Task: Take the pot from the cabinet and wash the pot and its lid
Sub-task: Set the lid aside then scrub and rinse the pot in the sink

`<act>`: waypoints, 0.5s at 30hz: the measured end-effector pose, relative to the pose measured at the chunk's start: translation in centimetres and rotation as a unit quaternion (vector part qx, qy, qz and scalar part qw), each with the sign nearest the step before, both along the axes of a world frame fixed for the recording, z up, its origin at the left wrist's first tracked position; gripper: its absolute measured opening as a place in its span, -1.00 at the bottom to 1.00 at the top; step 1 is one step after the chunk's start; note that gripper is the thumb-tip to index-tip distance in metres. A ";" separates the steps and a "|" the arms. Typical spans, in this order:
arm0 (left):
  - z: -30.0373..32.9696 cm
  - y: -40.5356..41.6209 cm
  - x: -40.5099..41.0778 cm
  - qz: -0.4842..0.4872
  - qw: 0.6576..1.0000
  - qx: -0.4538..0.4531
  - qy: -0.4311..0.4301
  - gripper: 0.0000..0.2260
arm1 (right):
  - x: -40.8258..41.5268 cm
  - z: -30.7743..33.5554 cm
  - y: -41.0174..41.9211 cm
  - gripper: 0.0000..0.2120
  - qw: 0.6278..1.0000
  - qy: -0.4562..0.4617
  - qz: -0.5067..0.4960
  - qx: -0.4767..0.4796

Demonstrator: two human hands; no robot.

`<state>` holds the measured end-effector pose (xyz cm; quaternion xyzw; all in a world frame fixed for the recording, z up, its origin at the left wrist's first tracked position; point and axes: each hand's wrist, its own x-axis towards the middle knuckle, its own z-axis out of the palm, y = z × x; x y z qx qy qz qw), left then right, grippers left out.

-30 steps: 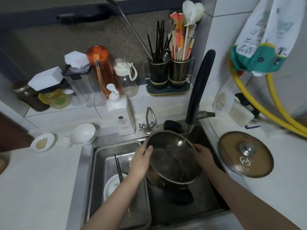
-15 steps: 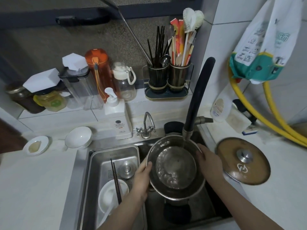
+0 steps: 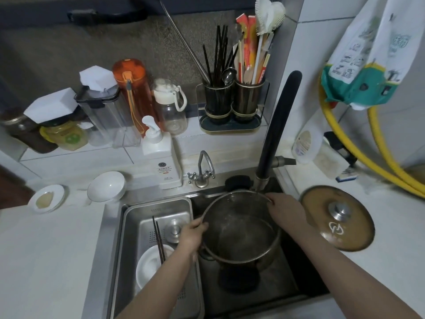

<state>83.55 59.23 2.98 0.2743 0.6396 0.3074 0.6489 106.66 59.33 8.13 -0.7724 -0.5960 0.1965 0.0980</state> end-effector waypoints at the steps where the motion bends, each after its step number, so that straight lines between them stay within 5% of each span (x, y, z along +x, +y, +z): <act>1: -0.4 -0.5 0.1 0.021 0.999 0.001 -0.045 -0.78 | -0.3 0.3 0.1 -0.70 0.999 -0.026 0.012 0.016; 6: 0.3 -1.6 1.0 0.027 0.990 0.091 -0.102 -0.73 | 0.6 0.6 -1.7 -0.65 0.995 -0.044 0.002 0.090; 12: 4.2 -0.2 2.2 -0.115 0.944 0.301 0.077 -0.62 | 1.8 -1.9 -4.2 -0.71 0.961 0.197 -0.145 0.126; 15: 5.0 1.1 3.0 -0.148 0.930 0.307 0.136 -0.68 | 1.7 -3.2 -4.1 -0.72 0.942 0.267 -0.192 0.072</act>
